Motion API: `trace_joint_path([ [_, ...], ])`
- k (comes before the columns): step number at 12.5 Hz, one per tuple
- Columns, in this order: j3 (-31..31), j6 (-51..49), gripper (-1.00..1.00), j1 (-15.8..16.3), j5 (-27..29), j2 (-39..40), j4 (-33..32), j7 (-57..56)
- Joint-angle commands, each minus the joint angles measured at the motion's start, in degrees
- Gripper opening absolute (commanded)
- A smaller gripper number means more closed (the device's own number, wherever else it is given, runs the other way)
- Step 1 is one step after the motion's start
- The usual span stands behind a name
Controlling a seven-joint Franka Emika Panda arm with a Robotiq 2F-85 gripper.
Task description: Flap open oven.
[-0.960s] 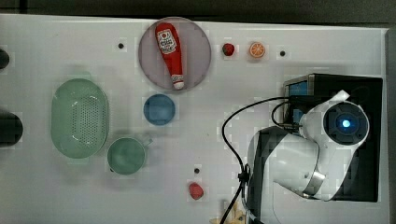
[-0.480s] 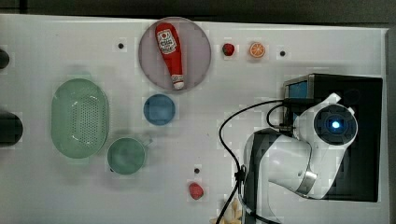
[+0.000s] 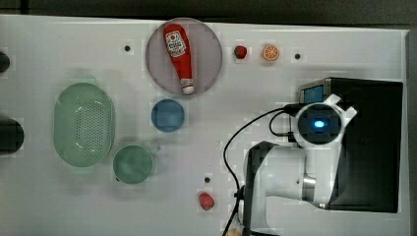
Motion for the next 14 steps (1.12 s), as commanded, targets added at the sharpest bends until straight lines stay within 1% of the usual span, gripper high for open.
trace_joint_path([
  [1, 3.5, 0.0, -0.65, 4.6, -2.1, -0.1, -3.8, 12.6],
  [3, 5.4, -0.1, -0.65, 5.7, -7.1, 0.8, -4.9, 19.1],
  [5, 7.2, -0.8, -0.65, 6.7, -14.6, 2.9, -4.9, 27.2],
  [7, 9.2, -1.1, -0.65, 7.4, -19.2, 5.7, -4.7, 34.3],
  [10, 10.8, -1.1, -0.65, 8.7, -21.7, 11.1, -3.3, 44.4],
  [14, 11.4, 0.3, -0.65, 10.2, -22.3, 18.6, 0.7, 45.8],
])
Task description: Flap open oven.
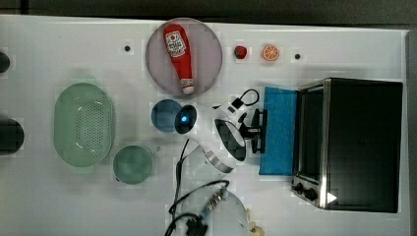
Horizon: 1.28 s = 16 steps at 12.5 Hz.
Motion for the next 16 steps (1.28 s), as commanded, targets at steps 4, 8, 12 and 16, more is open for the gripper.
trace_joint_path([
  [4, 0.3, 2.4, -0.65, 0.1, 1.2, 1.9, 3.9, 5.1],
  [8, 0.0, 2.1, -0.65, -0.2, 20.5, -8.8, 4.2, 5.1],
  [12, -1.1, -7.9, -0.65, -0.6, 41.3, -20.9, 7.8, 6.4],
  [16, -1.2, -30.7, -0.65, -0.5, 46.4, -29.8, 19.3, 8.3],
])
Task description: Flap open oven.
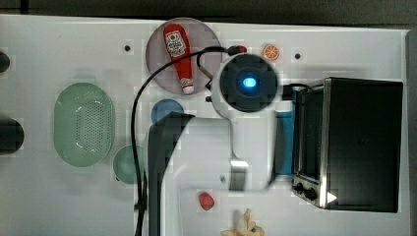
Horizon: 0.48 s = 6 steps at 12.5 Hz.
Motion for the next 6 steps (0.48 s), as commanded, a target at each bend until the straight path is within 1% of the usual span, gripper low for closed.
trace_joint_path([
  [1, -0.3, -13.6, -0.65, -0.7, 0.2, -3.0, 8.9, 4.0],
  [3, -0.4, -25.2, -0.65, -0.7, 0.5, -4.5, 13.5, 4.4],
  [4, -0.3, -28.1, -0.65, -0.7, 0.6, -4.7, 15.0, 4.4],
  [5, -0.5, -28.8, -0.65, -0.7, 0.5, -4.7, 16.0, 4.4],
  [6, -0.6, -27.4, -0.65, -0.7, 0.5, -4.6, 16.6, 4.4],
])
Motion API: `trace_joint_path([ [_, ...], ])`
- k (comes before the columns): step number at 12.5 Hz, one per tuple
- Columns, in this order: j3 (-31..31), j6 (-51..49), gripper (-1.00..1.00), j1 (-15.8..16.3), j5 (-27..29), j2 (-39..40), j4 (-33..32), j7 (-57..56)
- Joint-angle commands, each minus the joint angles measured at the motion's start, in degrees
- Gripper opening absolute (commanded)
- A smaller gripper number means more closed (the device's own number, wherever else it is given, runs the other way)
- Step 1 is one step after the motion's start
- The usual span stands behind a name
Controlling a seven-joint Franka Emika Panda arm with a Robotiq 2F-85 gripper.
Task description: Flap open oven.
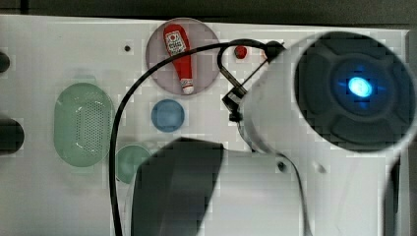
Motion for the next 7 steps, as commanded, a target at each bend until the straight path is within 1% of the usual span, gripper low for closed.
trace_joint_path([
  [1, 0.3, 0.5, -0.65, 0.2, 0.3, 1.7, -0.9, 3.0],
  [7, 0.3, 0.6, -0.65, 0.2, 0.3, 2.3, -1.0, 3.0],
])
